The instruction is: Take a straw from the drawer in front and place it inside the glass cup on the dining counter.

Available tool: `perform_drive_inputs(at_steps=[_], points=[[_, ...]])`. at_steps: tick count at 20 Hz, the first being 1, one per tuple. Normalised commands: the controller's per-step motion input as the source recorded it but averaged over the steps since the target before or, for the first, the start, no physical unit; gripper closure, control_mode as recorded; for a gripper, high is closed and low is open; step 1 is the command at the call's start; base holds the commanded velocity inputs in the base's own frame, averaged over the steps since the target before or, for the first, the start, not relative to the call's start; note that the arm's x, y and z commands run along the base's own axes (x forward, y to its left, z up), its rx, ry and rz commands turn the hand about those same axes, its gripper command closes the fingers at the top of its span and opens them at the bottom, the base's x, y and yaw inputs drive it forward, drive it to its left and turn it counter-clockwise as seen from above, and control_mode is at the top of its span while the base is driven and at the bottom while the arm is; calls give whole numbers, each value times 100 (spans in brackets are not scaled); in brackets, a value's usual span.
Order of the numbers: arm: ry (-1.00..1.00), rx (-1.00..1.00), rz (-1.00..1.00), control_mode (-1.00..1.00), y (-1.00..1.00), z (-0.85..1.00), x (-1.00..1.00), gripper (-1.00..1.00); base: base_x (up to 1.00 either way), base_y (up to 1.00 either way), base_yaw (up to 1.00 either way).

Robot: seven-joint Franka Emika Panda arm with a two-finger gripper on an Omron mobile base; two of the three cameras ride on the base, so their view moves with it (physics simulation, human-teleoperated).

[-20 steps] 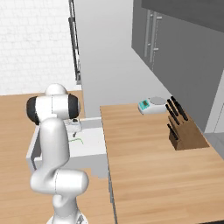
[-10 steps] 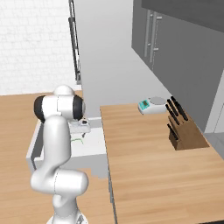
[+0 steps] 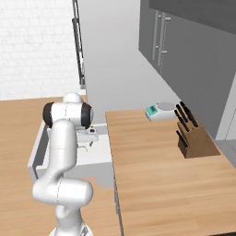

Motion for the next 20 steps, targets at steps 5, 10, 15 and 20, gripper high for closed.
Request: perform_drive_inputs(at_steps=[5,10,15,20], points=[[0,0,9,-100,0,-29,18,-100,0,0,0],[0,0,14,-100,1,-20,34,-100,0,0,0],[0,0,12,-100,11,-4,45,-100,0,0,0],[0,0,10,-100,9,-16,11,-100,0,0,0]])
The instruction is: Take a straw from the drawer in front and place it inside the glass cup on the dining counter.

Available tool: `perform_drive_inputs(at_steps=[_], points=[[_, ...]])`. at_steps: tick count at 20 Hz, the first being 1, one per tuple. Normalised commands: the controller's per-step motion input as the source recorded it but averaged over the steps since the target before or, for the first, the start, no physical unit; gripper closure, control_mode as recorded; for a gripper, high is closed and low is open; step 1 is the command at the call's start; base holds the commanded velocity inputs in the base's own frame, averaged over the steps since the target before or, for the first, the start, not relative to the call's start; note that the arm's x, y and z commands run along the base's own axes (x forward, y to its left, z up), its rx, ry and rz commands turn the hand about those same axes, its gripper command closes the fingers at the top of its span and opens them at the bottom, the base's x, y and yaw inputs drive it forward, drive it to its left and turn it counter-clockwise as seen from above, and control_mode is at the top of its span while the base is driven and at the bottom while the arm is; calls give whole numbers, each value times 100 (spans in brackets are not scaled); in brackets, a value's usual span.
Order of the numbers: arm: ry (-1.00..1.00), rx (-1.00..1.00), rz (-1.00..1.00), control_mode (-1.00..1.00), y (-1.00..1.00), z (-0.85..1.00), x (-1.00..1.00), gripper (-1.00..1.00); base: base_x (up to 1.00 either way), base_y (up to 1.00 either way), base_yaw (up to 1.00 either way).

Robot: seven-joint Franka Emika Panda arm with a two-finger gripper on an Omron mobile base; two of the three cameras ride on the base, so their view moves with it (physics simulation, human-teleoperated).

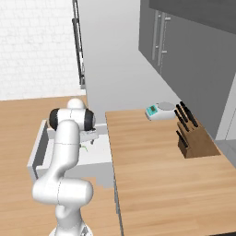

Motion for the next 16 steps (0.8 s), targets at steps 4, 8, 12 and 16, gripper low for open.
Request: perform_drive_inputs(at_steps=[4,8,12,16], points=[[0,0,8,-100,0,-14,-9,-100,0,0,0],[0,0,6,-100,0,0,-27,-100,0,0,0],[0,0,5,-100,-3,8,-41,-100,0,0,0],[-1,2,1,-100,-4,34,-27,-100,0,0,0]])
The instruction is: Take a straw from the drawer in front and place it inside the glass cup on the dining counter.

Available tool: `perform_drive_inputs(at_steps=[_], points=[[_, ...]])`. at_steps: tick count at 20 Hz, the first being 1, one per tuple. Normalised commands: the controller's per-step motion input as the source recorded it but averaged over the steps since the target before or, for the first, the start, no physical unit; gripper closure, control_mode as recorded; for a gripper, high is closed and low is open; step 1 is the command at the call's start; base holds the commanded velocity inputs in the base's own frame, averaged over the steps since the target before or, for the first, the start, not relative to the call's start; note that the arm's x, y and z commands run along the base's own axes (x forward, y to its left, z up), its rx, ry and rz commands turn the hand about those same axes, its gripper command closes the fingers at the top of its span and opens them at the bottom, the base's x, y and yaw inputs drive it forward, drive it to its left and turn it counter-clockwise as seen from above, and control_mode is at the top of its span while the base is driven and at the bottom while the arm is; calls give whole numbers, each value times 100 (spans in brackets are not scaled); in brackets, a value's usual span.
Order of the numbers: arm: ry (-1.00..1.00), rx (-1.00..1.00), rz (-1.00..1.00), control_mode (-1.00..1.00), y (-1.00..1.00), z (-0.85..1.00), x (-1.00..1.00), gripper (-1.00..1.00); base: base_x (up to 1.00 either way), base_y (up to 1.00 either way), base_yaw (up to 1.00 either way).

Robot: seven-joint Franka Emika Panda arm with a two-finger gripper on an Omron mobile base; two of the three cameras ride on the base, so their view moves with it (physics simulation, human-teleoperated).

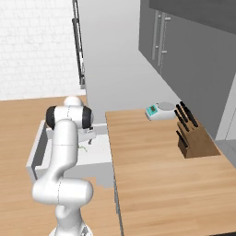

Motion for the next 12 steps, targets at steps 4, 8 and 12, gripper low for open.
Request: perform_drive_inputs(at_steps=[4,8,12], points=[[0,4,1,-100,-2,26,-5,-100,0,0,0],[0,0,3,-100,-6,0,-1,-100,0,0,0],[0,0,9,-100,-5,-14,19,-100,0,0,0]])
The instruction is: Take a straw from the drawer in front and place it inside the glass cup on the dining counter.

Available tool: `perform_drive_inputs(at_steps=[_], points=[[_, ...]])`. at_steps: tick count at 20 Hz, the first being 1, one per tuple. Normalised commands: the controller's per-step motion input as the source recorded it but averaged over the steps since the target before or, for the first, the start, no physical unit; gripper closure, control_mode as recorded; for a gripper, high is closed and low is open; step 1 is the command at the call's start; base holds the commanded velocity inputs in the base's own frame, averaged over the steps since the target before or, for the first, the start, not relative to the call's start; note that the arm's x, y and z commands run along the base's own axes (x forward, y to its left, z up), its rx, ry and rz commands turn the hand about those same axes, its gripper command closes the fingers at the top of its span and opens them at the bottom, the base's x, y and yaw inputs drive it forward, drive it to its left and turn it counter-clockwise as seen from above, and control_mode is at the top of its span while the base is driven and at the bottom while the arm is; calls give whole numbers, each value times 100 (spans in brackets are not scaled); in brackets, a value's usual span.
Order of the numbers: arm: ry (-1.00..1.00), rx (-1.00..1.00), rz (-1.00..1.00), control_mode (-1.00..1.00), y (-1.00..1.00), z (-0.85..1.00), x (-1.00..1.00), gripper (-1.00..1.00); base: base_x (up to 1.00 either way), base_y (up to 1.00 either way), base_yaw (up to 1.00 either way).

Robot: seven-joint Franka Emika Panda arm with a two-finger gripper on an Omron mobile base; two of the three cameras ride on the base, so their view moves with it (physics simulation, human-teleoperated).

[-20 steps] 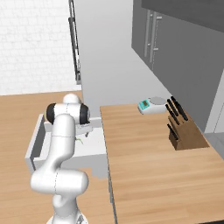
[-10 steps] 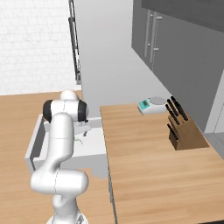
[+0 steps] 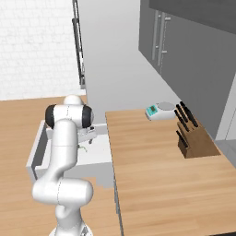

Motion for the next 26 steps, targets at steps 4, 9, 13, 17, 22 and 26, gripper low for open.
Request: perform_drive_inputs(at_steps=[4,9,13,17,22,26], points=[[0,0,11,-100,0,-20,31,-100,0,0,0],[0,3,13,-100,0,-23,16,-100,0,0,0],[0,5,11,-100,0,-15,0,-100,0,0,0],[0,5,10,-100,0,-19,-1,-100,0,0,0],[0,2,9,-100,0,-41,0,-100,0,0,0],[0,0,3,-100,0,-49,-17,-100,0,0,0]])
